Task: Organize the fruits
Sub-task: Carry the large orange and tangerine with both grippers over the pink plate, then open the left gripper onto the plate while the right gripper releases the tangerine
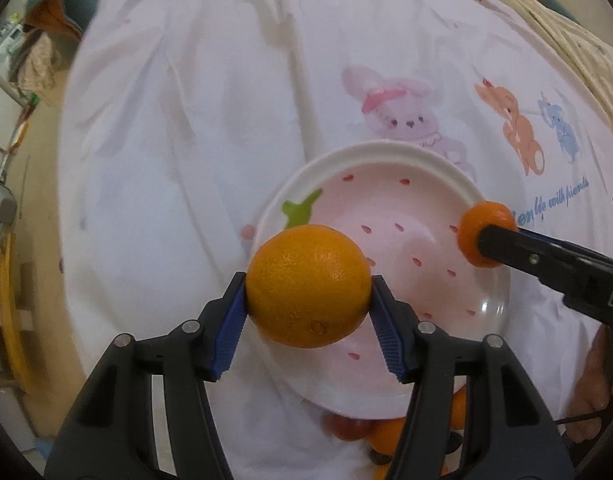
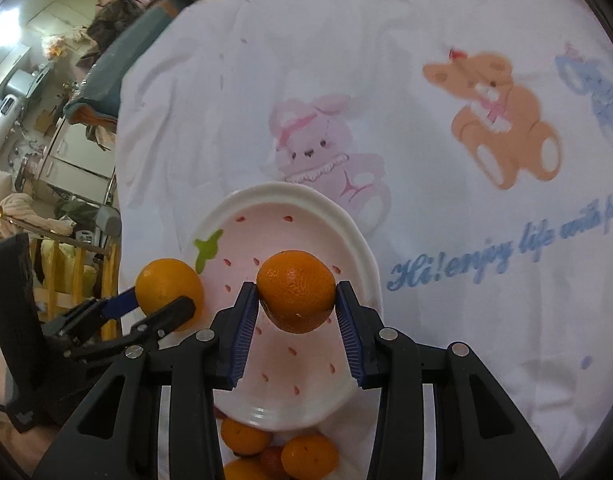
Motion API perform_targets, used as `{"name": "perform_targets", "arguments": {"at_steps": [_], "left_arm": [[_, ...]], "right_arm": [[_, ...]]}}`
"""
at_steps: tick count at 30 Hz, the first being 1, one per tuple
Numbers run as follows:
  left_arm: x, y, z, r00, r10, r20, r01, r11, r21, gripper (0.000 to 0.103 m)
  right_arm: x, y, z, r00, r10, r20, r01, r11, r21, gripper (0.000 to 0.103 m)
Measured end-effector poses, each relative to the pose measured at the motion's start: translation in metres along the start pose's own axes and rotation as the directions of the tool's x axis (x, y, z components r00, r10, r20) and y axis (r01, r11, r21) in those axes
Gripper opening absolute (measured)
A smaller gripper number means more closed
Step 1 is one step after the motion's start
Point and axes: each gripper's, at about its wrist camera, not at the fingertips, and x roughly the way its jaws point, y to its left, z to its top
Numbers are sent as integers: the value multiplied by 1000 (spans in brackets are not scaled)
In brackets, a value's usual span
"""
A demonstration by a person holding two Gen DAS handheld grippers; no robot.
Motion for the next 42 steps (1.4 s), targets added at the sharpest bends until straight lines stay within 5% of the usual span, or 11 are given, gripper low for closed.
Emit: {"name": "perform_targets", "arguments": {"at_steps": [32, 38, 42], "left_arm": [[27, -9, 18, 1000, -2, -9, 3, 999, 49, 60], [23, -3, 21, 1000, -6, 30, 5, 999, 38, 79], [23, 1, 22, 999, -21, 24, 21, 1000, 19, 80]], "right_arm": [[40, -6, 21, 998, 30, -53, -28, 999, 25, 46], [31, -2, 23, 1000, 12, -19, -12, 1000, -4, 59], [24, -6, 24, 1000, 16, 2, -16, 1000, 19, 62]]}}
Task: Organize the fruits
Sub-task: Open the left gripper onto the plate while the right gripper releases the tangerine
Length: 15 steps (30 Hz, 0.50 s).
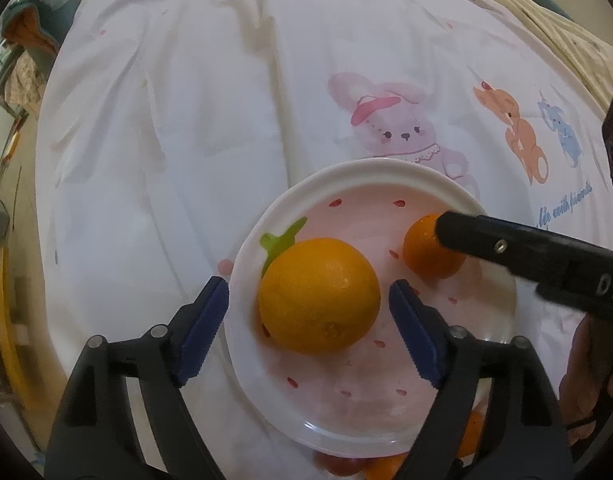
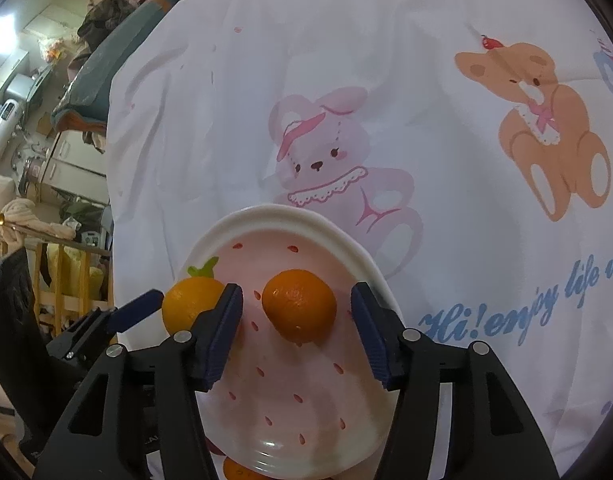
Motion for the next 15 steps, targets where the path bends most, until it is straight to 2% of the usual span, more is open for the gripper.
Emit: {"name": "perform_targets", "arguments": {"at_steps": [4, 15], "left_arm": [[-3, 4, -4, 999, -32, -10, 32, 999, -43, 80], [-30, 6, -21, 999, -26, 36, 28, 998, -53, 80]], "right_arm": [[-16, -1, 1, 999, -1, 39, 0, 1000, 8, 70], [-52, 0, -13, 995, 20, 98, -23, 999, 37, 70]]}}
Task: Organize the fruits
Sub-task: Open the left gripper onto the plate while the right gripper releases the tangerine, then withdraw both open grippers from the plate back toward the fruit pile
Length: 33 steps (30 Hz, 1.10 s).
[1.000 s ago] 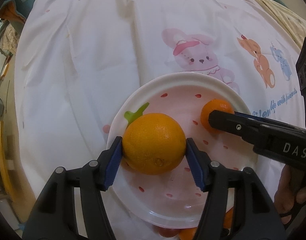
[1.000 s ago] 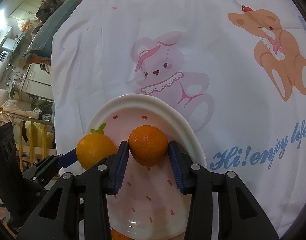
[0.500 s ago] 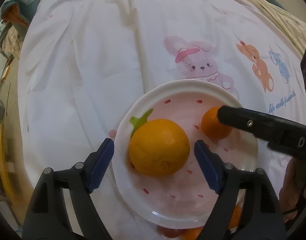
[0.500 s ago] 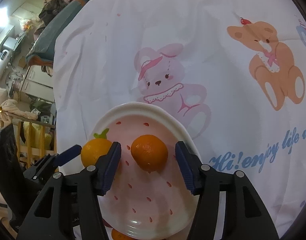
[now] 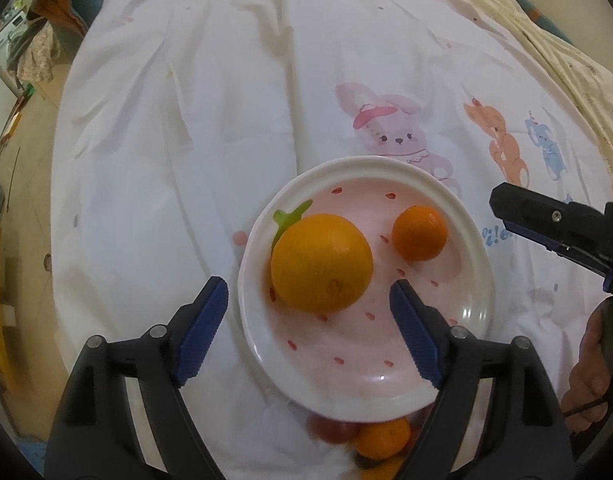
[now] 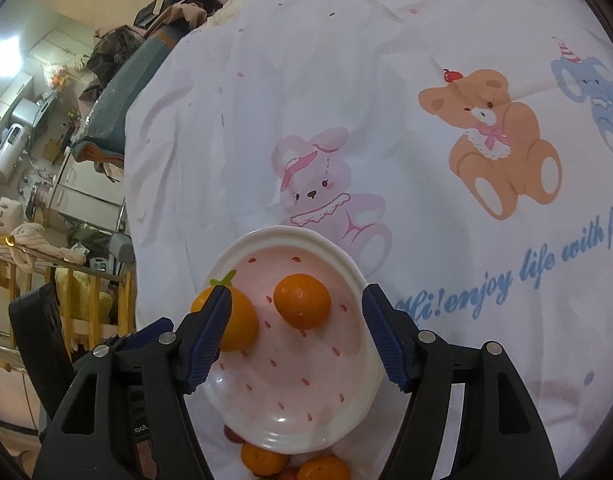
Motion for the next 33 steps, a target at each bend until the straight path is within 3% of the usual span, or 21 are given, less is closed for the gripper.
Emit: {"name": "perform_targets", "arguments": {"at_steps": [8, 19, 28, 33], "left_arm": [[-31, 5, -13, 999, 2, 50, -2, 1000, -6, 80], [-66, 16, -49, 997, -30, 69, 34, 998, -48, 80], [-77, 19, -94, 997, -66, 38, 70, 991, -116, 80], [-57, 0, -123, 991, -124, -48, 118, 986, -114, 80]], "right_arm": [[-15, 18, -15, 1000, 4, 21, -3, 999, -39, 70], [-43, 10, -73, 1000, 12, 26, -12, 1000, 15, 70], [-69, -6, -115, 999, -28, 31, 26, 997, 74, 70], [-72, -22, -134, 999, -49, 9, 47, 988, 146, 71]]}}
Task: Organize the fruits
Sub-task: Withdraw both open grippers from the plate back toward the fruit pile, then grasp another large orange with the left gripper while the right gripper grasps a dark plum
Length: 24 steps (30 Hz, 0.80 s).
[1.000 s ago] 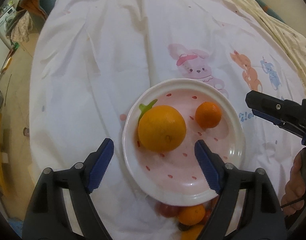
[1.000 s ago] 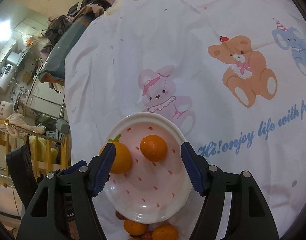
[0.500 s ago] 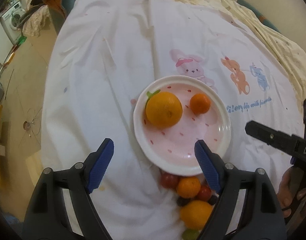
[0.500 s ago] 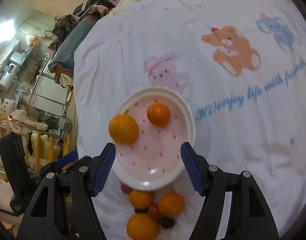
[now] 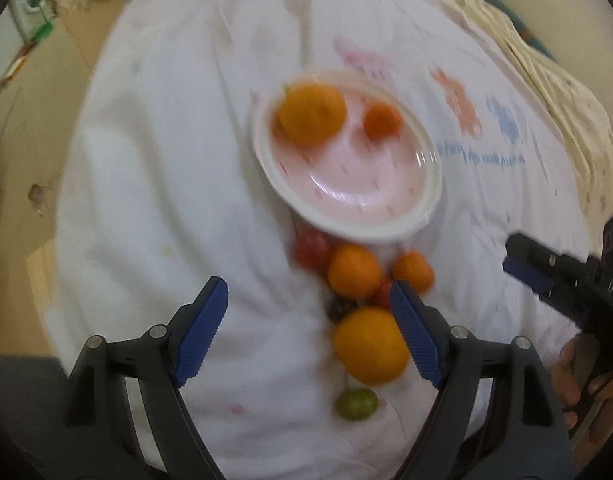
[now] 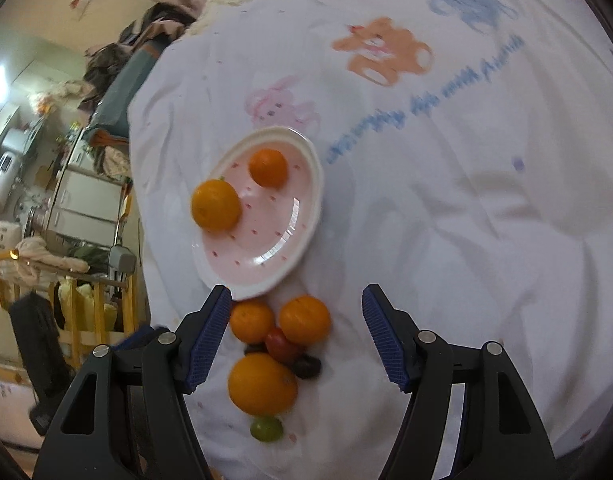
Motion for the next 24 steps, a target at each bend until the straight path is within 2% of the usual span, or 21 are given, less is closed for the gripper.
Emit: {"name": "perform_targets", "arguments": {"at_steps": [3, 7, 11, 14, 17, 20, 22, 23, 24], "left_arm": [[14, -17, -13, 999, -4, -47, 6, 999, 45, 80], [31, -38, -26, 996, 28, -87, -18, 993, 117, 80], [45, -52, -35, 990, 50, -130, -31, 989, 146, 80], [51, -59, -41, 989, 69, -135, -46, 985, 167, 80], [53, -63, -44, 987, 117, -108, -94, 976, 196, 80], [57, -63, -46, 984, 125, -125, -98, 974, 204, 80], [58, -64, -47, 984, 134, -119, -107, 972, 207, 77], [58, -64, -47, 985, 128, -119, -101, 973, 209, 73], [58, -65, -48, 986, 112, -123, -85, 974, 210, 63]], "right_arm": [[1, -5, -5, 1000, -26, -8, 27, 1000, 13, 70], [3, -9, -5, 999, -46, -6, 47, 999, 20, 71], [4, -14, -5, 998, -59, -11, 59, 998, 35, 71], [5, -15, -5, 998, -57, -15, 58, 998, 38, 71], [4, -14, -5, 998, -57, -16, 58, 997, 41, 71], [5, -15, -4, 999, -52, -15, 52, 997, 51, 71], [5, -15, -4, 999, -52, -15, 52, 997, 49, 71], [6, -15, -4, 998, -53, -16, 53, 997, 48, 71], [6, -15, -4, 998, -54, -17, 55, 997, 48, 71]]}}
